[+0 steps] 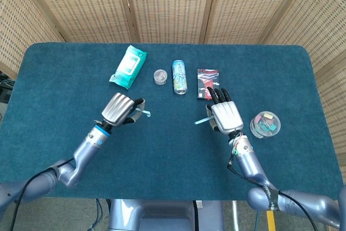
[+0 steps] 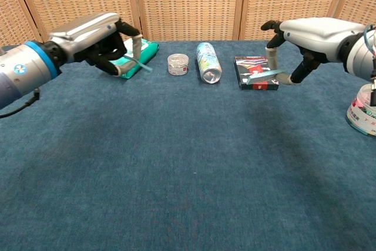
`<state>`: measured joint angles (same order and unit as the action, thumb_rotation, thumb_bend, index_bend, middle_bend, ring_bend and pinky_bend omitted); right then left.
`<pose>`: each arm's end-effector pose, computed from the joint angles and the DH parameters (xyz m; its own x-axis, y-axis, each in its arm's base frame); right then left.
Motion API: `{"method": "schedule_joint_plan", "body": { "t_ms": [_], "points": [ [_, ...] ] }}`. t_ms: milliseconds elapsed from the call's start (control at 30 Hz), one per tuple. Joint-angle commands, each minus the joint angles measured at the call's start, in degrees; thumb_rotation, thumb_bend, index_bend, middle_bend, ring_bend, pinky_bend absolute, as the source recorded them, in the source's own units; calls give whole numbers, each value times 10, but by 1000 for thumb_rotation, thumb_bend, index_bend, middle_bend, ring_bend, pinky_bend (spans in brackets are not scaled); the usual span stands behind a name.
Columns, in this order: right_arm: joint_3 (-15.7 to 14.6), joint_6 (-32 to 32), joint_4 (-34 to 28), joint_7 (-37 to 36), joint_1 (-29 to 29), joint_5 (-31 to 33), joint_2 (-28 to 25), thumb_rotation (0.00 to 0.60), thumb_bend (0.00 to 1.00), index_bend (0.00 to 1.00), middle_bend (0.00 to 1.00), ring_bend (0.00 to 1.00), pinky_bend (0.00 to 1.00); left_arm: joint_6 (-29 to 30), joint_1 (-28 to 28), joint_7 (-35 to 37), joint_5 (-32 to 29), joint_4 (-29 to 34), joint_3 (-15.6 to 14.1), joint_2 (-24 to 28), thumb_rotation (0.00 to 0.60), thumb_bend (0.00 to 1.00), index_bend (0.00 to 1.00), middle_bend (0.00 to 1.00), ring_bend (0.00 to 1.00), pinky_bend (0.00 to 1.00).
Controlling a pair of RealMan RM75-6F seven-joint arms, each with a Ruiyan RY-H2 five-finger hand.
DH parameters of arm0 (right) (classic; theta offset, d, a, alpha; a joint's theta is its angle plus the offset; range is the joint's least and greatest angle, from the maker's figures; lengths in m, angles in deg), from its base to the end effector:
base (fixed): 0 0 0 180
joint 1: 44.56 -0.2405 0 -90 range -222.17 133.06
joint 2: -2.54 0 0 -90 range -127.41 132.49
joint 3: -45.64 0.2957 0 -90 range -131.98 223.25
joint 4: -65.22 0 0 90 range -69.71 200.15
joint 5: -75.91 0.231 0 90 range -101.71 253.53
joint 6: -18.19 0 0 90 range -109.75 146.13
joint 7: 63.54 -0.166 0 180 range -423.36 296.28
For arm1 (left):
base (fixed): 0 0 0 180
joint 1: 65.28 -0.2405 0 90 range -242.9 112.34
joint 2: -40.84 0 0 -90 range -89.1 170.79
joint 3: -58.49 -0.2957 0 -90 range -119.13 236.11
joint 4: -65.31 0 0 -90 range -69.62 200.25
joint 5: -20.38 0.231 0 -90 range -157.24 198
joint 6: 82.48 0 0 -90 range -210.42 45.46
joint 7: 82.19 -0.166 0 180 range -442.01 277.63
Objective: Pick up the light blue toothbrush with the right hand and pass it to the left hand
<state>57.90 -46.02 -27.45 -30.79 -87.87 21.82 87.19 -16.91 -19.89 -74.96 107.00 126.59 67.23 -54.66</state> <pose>-0.1602 -0.4032 0.0018 0.4955 -0.1332 0.8583 -0.8521 -0.2660 0.4507 -0.1630 0.4336 -0.0339 0.3395 0.0349 0.9400 0.7856 -0.5601 -0.2629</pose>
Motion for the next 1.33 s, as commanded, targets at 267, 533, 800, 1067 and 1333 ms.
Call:
{"method": "schedule_joint_plan", "body": {
  "t_ms": [267,533,800,1067,1333],
  "points": [
    [-5,10,20,-6,5,23,17,600,0,15,0,0,0,-15,-37,12,1,-34,-44,61,600,0,76,2,52,265],
    [3,-25,-25,-42,29,-16,-22,600,0,0,0,0,0,-4,-70,-22,-36,60,-33,137,600,0,0,0,0,106],
    [-45,-112,-23,-158,118,-161,-119,600,0,0,0,0,0,70,-154,-32,-68,195,-41,241,600,0,0,0,0,0],
    [-91,-224,93,-310,219,-243,-140,600,0,0,0,0,0,159,-264,-5,-108,265,-66,300,600,0,0,0,0,0],
    [-130,-310,135,-369,303,-290,-140,600,0,0,0,0,0,237,-350,41,-72,268,-109,298,600,0,0,0,0,0]
  ]
}}
